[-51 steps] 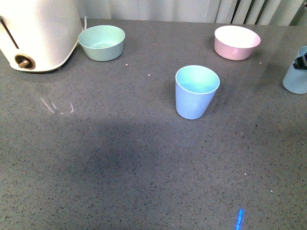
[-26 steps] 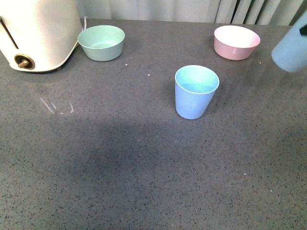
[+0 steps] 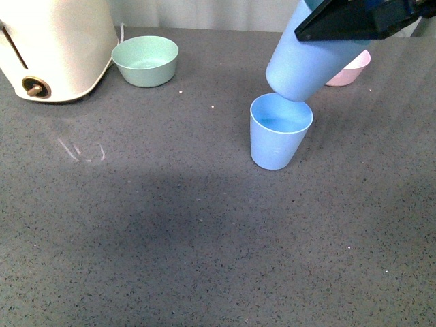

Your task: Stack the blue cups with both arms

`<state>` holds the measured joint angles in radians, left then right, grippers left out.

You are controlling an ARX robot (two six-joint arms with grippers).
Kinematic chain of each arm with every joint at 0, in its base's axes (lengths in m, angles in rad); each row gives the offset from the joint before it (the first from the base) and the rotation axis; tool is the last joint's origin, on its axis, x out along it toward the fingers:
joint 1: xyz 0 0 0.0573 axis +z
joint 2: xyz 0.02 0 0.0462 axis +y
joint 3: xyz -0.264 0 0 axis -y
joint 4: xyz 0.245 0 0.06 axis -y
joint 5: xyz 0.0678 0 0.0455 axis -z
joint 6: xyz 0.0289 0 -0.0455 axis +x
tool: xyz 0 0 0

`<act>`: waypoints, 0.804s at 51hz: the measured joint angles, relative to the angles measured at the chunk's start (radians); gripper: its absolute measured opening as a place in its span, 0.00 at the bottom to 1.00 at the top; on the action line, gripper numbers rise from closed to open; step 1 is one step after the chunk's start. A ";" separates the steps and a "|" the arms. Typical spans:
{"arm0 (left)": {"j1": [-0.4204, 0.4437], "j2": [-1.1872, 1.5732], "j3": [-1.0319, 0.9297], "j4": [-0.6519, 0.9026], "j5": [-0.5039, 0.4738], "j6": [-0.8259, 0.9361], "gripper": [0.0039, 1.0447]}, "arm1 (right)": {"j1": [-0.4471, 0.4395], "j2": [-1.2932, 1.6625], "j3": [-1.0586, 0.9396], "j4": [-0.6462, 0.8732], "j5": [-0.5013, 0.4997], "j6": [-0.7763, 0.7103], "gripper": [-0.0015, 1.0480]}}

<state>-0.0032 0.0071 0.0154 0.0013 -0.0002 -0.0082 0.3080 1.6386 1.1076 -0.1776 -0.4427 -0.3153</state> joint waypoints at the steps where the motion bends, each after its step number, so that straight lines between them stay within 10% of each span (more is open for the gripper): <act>1: 0.000 0.000 0.000 0.000 0.000 0.000 0.92 | 0.003 0.010 0.003 0.000 0.005 0.002 0.02; 20: 0.000 0.000 0.000 0.000 0.000 0.000 0.92 | 0.040 0.108 0.016 0.027 0.059 0.010 0.02; 41: 0.000 0.000 0.000 0.000 0.000 0.000 0.92 | -0.044 0.003 -0.063 0.198 0.031 0.126 0.75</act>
<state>-0.0032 0.0071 0.0154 0.0013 0.0002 -0.0082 0.2638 1.6413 1.0451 0.0208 -0.4122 -0.1894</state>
